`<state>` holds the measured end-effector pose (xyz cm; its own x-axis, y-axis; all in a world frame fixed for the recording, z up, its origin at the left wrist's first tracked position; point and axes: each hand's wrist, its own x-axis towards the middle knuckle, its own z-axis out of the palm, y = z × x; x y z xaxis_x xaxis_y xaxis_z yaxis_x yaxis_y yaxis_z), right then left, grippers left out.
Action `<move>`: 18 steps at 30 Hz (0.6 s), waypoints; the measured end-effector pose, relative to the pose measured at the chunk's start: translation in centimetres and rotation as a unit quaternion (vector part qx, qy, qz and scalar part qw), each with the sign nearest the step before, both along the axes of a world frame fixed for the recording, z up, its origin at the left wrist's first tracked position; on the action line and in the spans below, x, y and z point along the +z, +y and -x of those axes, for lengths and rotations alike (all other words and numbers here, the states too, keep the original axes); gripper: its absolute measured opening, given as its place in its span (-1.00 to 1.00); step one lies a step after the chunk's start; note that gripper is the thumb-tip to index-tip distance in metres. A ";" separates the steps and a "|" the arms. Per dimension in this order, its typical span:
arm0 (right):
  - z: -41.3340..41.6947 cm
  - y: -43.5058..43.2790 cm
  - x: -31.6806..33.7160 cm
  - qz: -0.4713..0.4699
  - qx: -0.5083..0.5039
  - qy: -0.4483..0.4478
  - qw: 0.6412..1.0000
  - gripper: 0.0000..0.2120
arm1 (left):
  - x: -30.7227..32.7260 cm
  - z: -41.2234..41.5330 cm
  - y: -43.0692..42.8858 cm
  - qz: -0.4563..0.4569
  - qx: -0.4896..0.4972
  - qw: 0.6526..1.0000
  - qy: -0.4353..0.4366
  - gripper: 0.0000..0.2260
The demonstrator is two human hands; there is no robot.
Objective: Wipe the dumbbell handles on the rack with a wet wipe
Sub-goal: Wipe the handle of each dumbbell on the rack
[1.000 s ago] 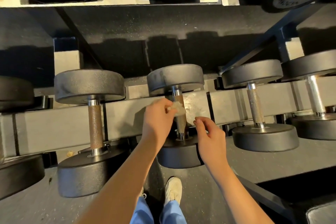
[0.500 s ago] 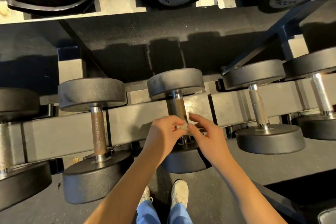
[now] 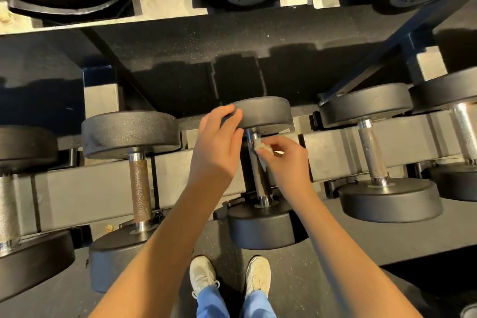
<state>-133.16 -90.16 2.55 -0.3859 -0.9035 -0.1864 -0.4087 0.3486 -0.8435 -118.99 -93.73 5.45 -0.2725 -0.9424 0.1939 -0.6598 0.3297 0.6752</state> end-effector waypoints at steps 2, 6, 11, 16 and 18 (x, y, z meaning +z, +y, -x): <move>0.1 0.7 -0.2 -0.020 0.017 0.012 1.000 -0.92 | -0.4 -0.1 0.1 -0.011 0.001 1.000 0.013 -0.66; 0.4 1.6 -0.3 -0.021 0.052 0.067 0.996 -0.92 | -0.5 0.1 0.3 -0.015 0.015 0.999 0.039 -0.66; -1.1 -1.4 0.1 0.032 -0.043 0.022 0.998 -0.92 | -0.6 0.1 0.1 -0.013 0.011 0.999 0.035 -0.66; 0.6 1.3 0.0 -0.036 0.055 0.040 0.997 -0.95 | -0.6 0.0 0.3 -0.019 0.011 0.999 0.029 -0.64; 0.9 2.3 0.2 -0.065 0.107 0.064 0.990 -0.94 | -0.6 0.1 0.3 -0.034 0.020 0.999 0.018 -0.62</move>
